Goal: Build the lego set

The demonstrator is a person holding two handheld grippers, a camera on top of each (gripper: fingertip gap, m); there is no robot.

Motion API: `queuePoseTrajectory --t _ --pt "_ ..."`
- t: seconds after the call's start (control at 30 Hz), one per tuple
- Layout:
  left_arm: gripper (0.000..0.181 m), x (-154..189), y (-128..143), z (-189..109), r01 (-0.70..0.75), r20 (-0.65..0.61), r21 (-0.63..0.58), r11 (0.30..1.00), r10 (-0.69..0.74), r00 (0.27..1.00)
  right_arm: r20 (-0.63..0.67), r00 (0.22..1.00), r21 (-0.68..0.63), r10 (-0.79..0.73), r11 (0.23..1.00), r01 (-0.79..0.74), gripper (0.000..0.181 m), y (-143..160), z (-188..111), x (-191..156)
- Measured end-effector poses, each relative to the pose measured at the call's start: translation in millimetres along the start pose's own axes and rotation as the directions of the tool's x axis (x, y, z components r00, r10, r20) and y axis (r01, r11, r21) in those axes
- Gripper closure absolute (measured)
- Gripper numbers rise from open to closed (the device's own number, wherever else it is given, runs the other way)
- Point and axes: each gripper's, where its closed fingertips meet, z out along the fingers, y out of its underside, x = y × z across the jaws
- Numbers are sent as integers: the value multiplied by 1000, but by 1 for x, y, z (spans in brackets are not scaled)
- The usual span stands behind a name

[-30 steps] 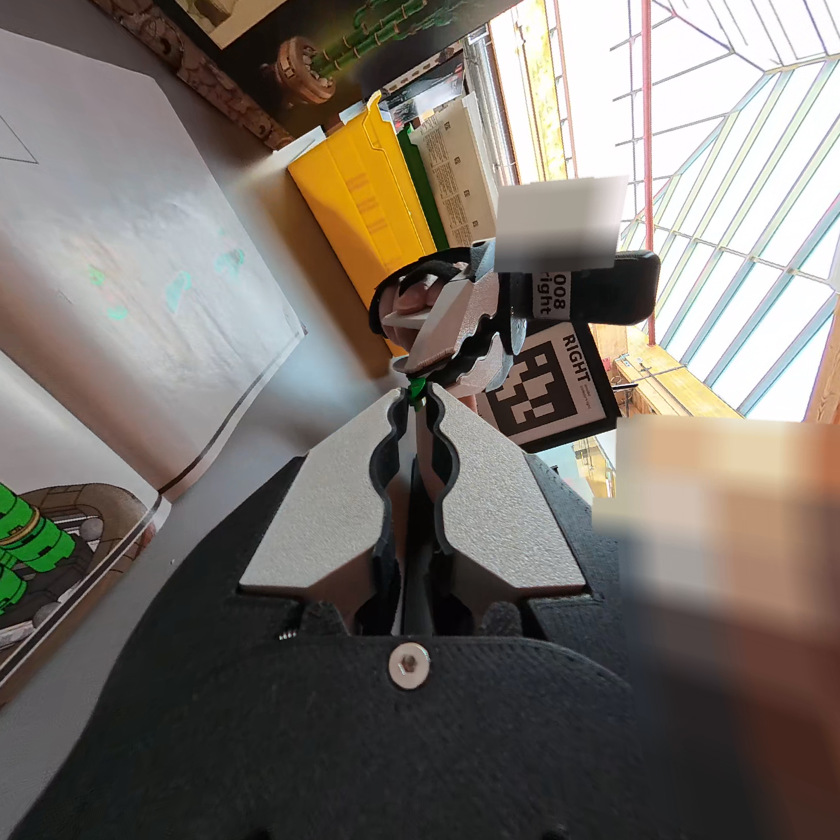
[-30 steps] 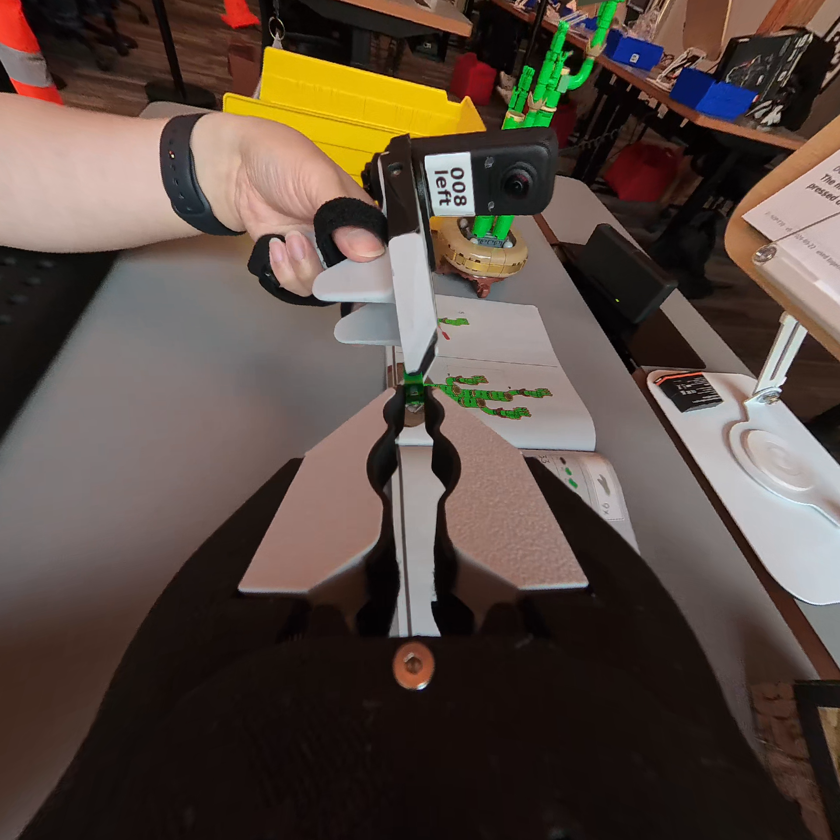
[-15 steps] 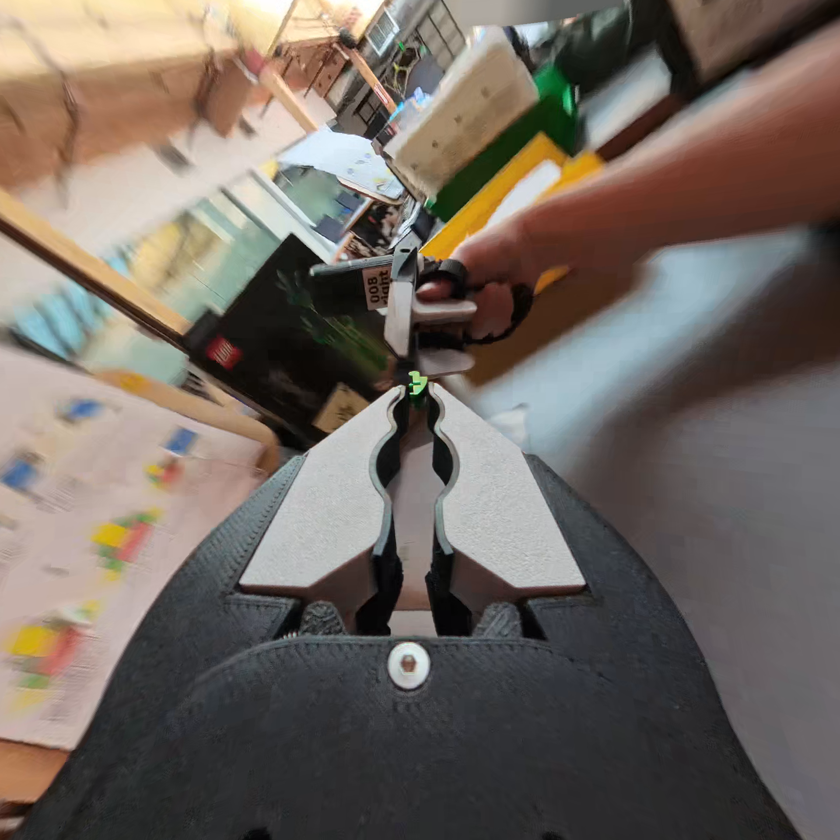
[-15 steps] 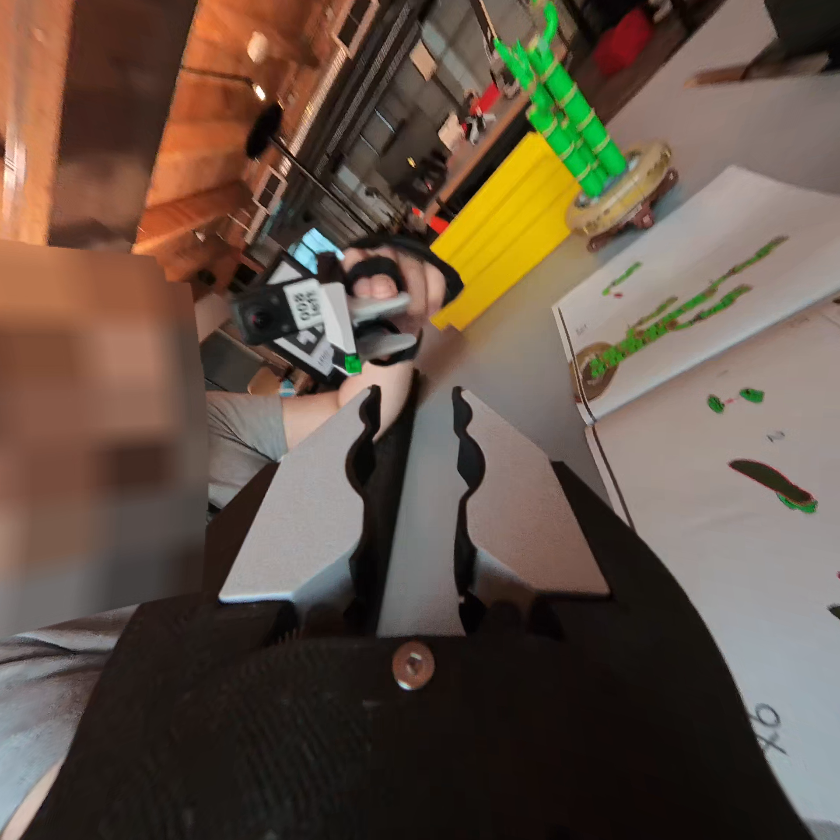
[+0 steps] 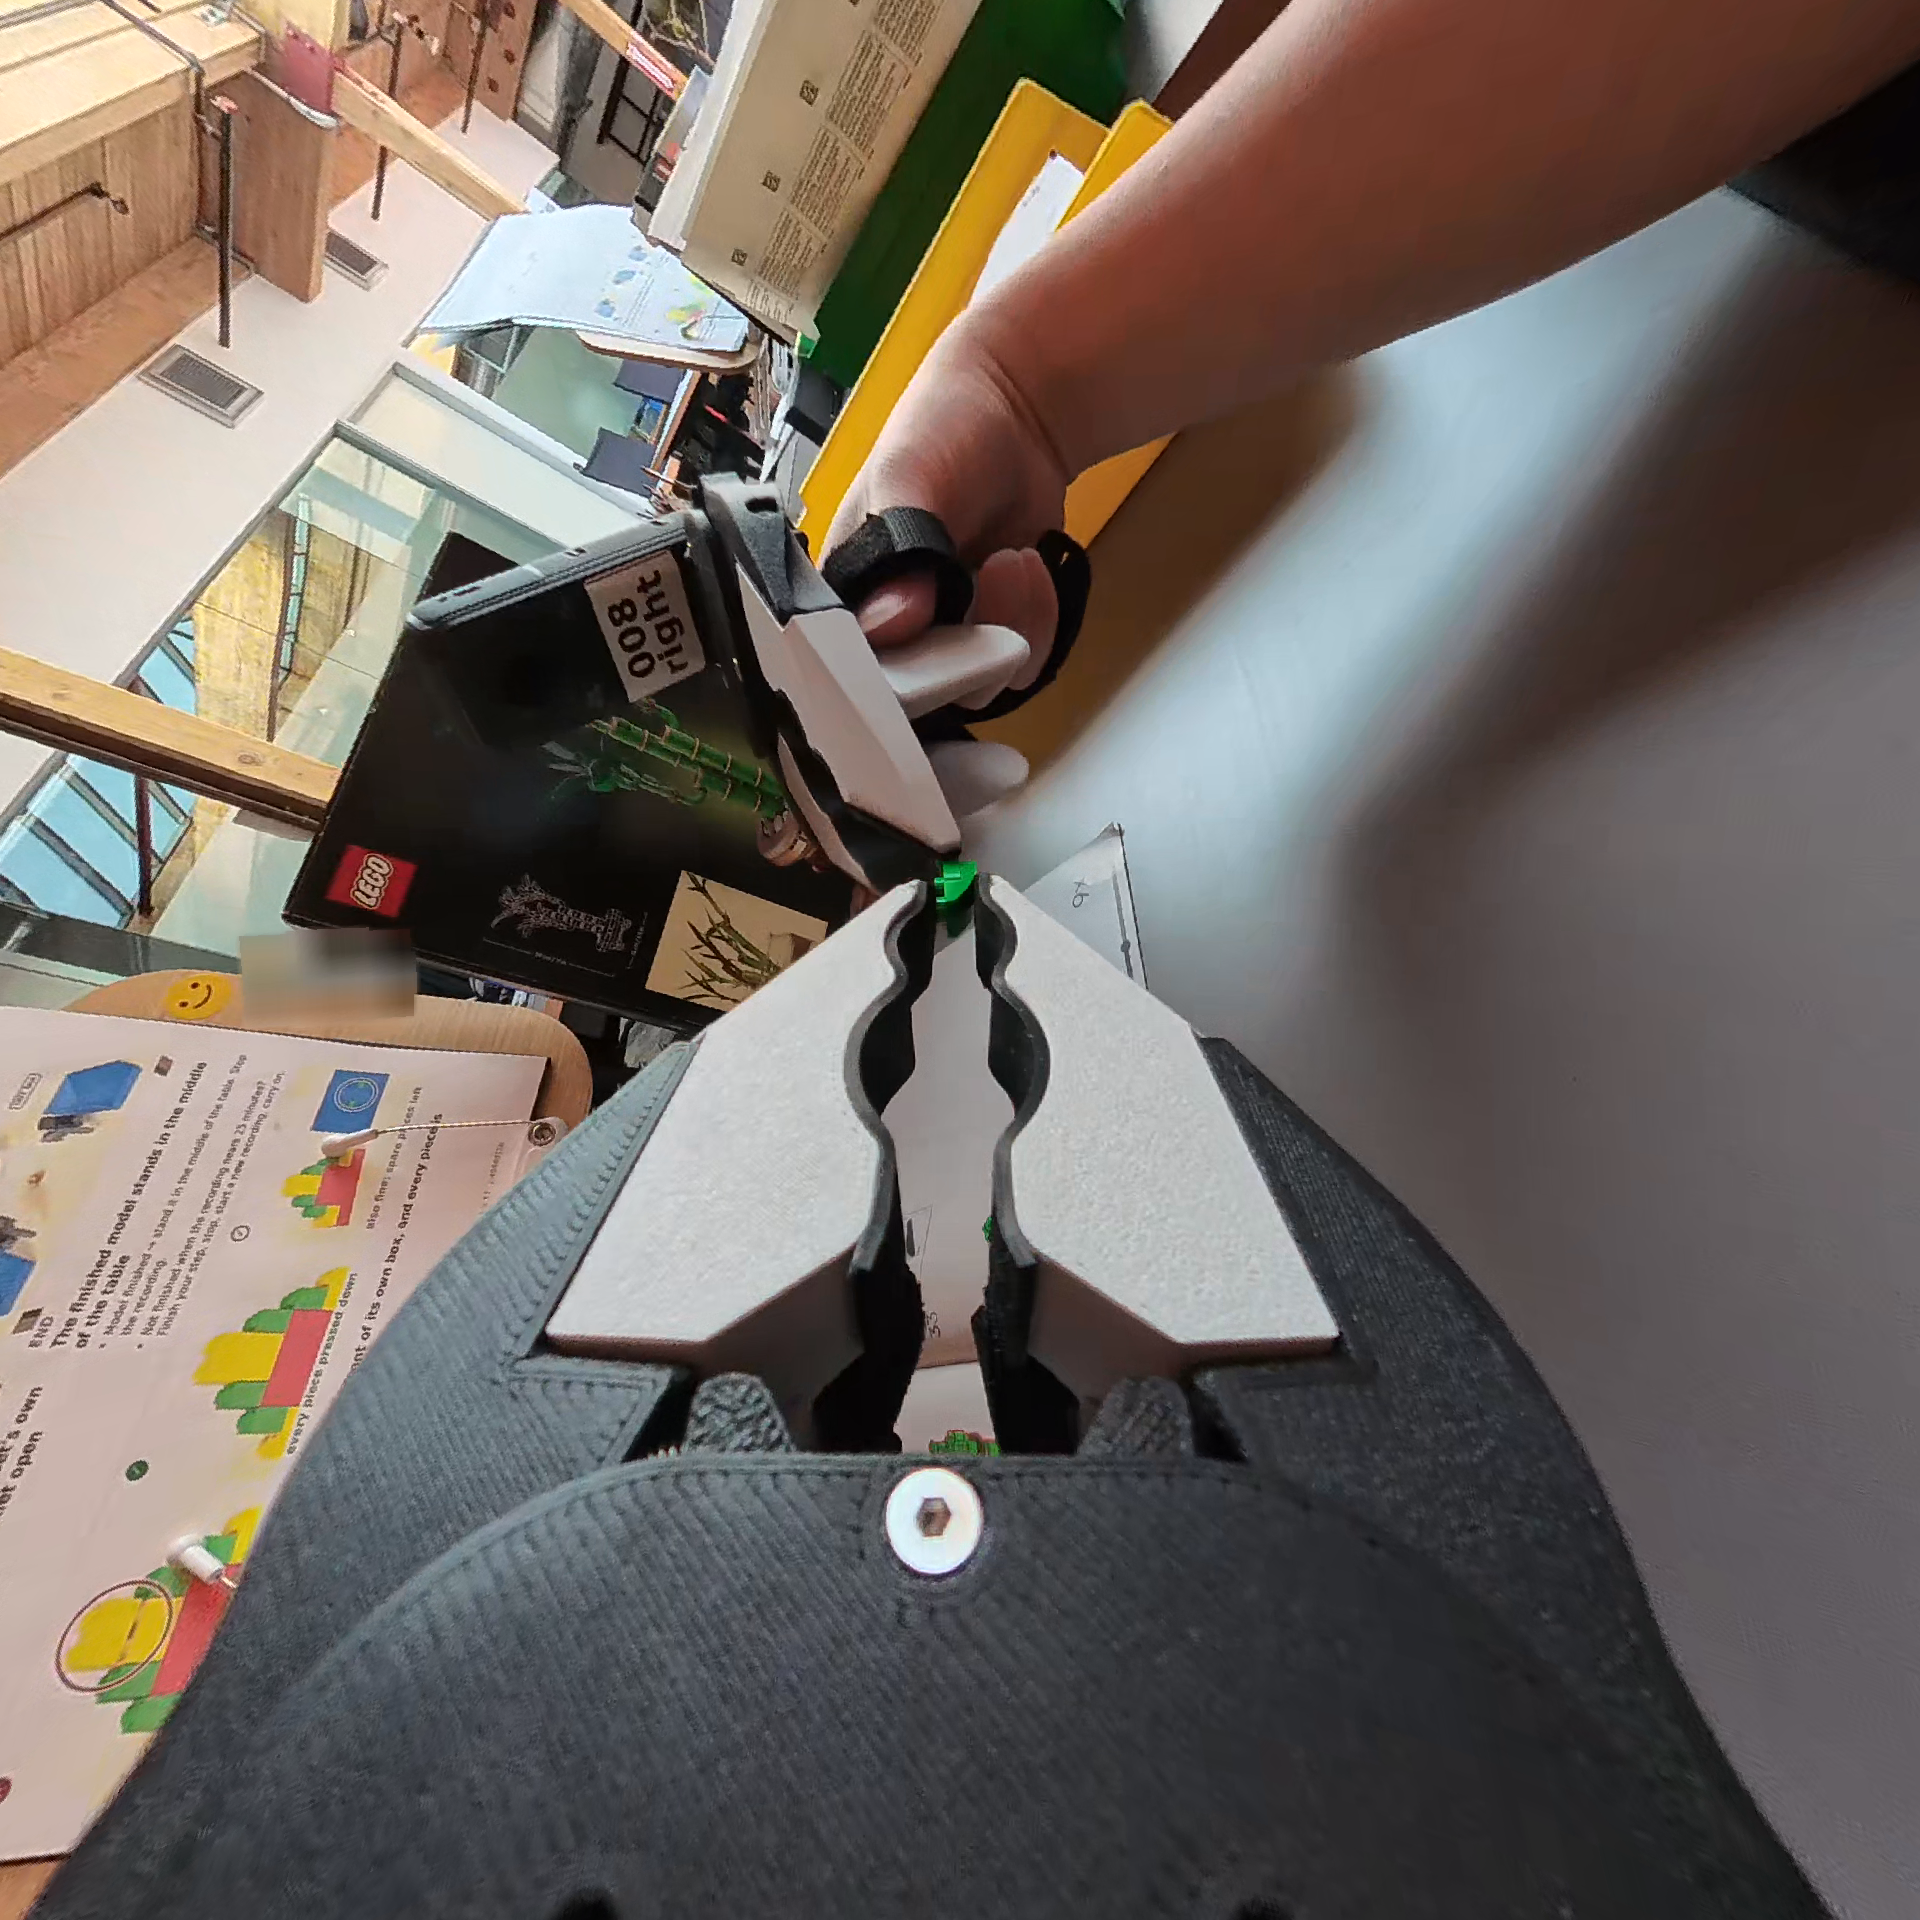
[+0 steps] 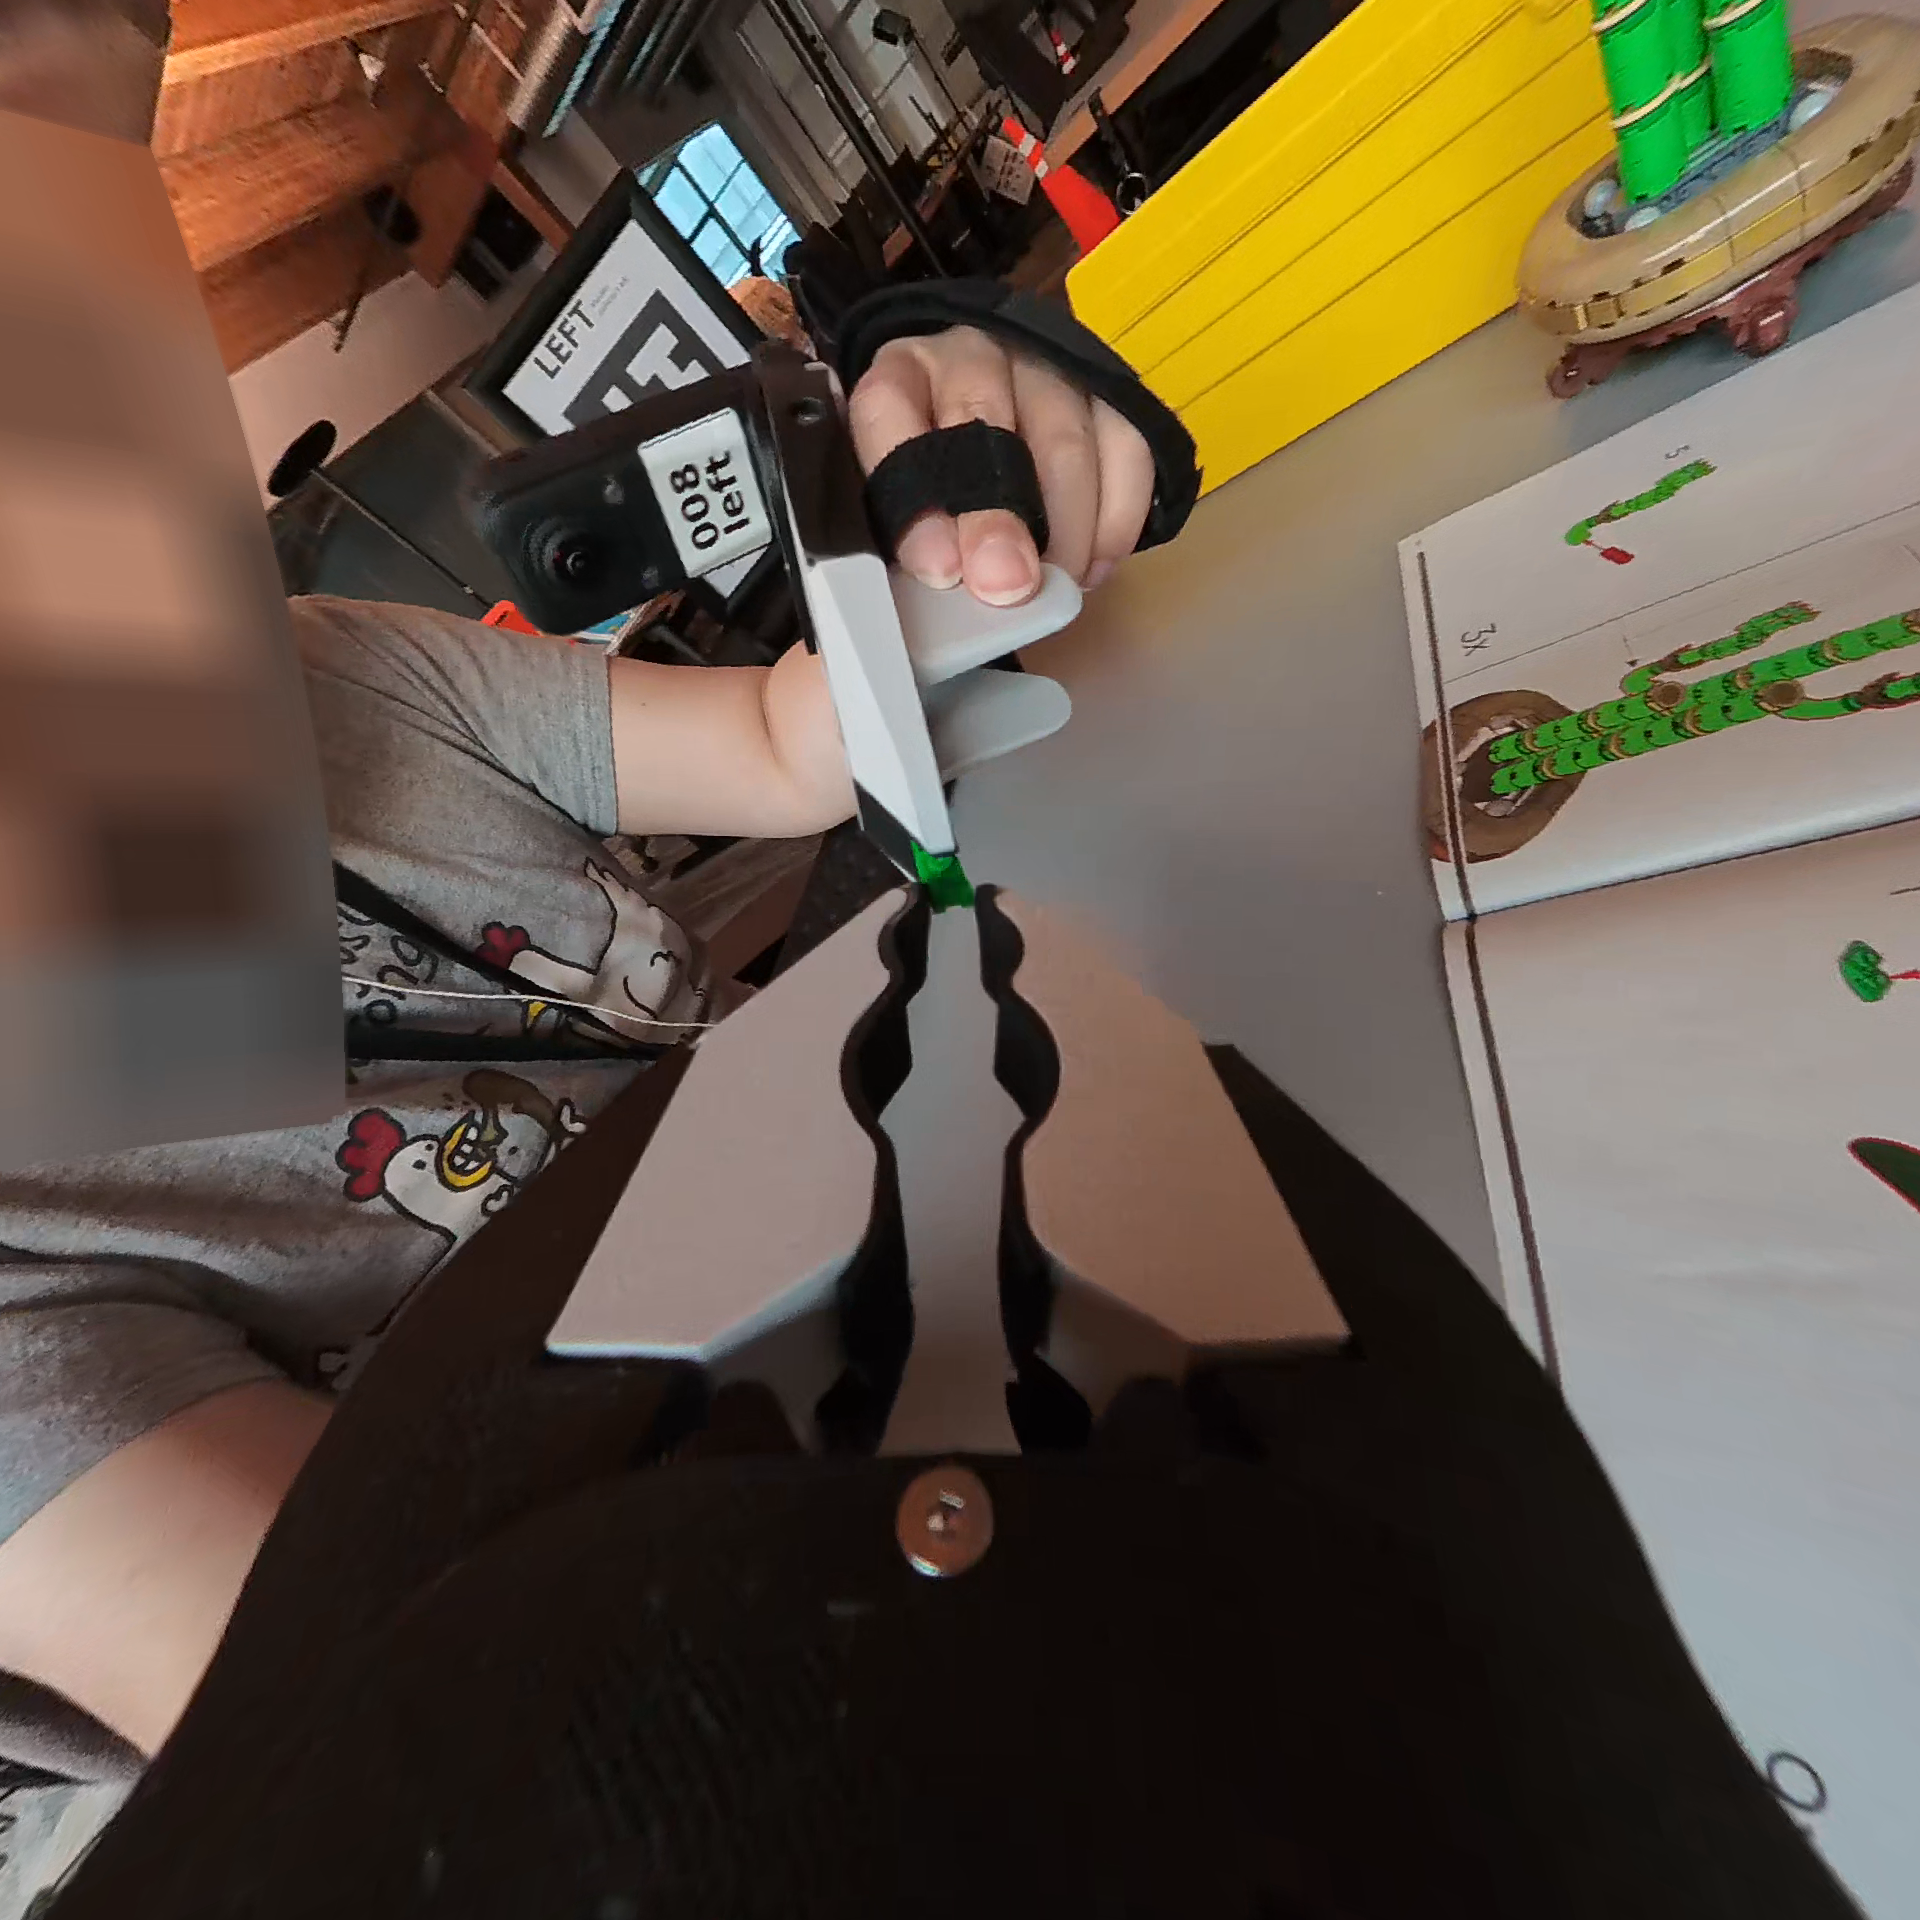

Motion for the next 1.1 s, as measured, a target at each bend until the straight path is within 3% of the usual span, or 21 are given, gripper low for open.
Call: queuePoseTrajectory --t 0.23,0.37,0.47,0.6,0.83,1.1 --pt "173 -13 7 -2 126 66 7 992 -126 990 -50 994 51 -97 994 100 175 -12 -5 5" --pt "144 -35 35 -21 300 123 -63 952 -291 949 -278 959 138 -47 986 88 175 -21 -17 67" --pt "151 -50 35 -44 401 128 -22 916 -395 910 -403 913 123 53 992 -3 175 -7 -21 118" --pt "157 -67 24 -68 405 161 20 914 -402 901 -446 891 60 88 996 -68 175 8 -21 149" --pt "160 -73 6 -80 433 127 91 897 -442 888 -503 864 10 31 1000 -30 175 14 -26 161" --pt "163 -71 6 -82 446 105 92 890 -454 885 -457 889 48 30 999 -9 175 9 -24 153"
